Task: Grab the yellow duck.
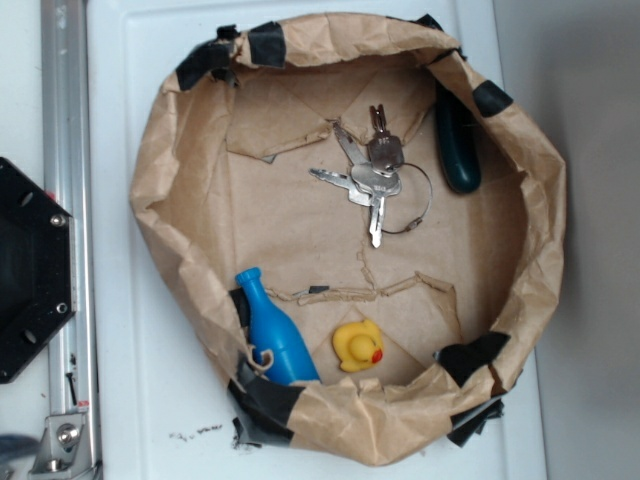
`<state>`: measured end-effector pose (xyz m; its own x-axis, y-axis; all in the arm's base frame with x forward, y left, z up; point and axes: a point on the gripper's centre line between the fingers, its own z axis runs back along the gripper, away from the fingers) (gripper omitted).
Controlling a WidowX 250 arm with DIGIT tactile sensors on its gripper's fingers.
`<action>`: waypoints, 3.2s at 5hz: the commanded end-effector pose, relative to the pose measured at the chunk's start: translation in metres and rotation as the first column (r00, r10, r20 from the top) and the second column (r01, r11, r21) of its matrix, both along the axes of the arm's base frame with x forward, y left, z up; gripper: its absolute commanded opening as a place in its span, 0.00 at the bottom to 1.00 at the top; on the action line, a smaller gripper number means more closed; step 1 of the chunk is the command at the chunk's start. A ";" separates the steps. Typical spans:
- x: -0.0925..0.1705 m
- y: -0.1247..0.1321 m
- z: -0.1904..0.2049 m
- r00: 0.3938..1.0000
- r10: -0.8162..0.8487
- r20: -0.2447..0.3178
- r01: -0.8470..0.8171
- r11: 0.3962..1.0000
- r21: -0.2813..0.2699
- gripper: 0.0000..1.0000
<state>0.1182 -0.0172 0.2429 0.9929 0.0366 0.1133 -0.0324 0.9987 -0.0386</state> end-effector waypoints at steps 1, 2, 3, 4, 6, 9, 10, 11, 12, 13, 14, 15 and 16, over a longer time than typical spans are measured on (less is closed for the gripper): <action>0.000 0.000 0.000 1.000 0.000 0.000 0.000 1.000 0.000 1.00; 0.034 0.022 -0.033 0.998 0.058 -0.038 -0.058 0.998 -0.004 1.00; 0.068 0.026 -0.043 0.992 0.129 0.007 -0.128 0.990 -0.051 1.00; 0.096 0.028 -0.069 0.948 0.308 0.084 -0.291 0.941 -0.170 1.00; 0.139 0.005 -0.130 0.914 0.397 0.087 -0.371 0.901 -0.225 1.00; 0.164 -0.041 -0.182 0.969 0.246 0.024 -0.232 0.941 -0.247 1.00; 0.164 -0.055 -0.175 0.977 0.212 0.037 -0.194 0.942 -0.274 1.00; 0.162 -0.066 -0.187 0.989 0.148 0.011 -0.141 0.960 -0.244 1.00; 0.149 -0.079 -0.211 0.998 0.053 -0.024 -0.057 0.978 -0.202 1.00; 0.134 -0.080 -0.229 0.998 -0.012 -0.058 0.003 0.989 -0.149 1.00; 0.133 -0.064 -0.220 0.999 -0.003 -0.037 -0.002 0.993 -0.119 0.00; 0.142 -0.041 -0.187 1.000 0.030 -0.004 -0.030 0.993 -0.118 0.00; 0.144 -0.010 -0.137 0.996 0.058 0.066 -0.050 0.993 -0.106 0.00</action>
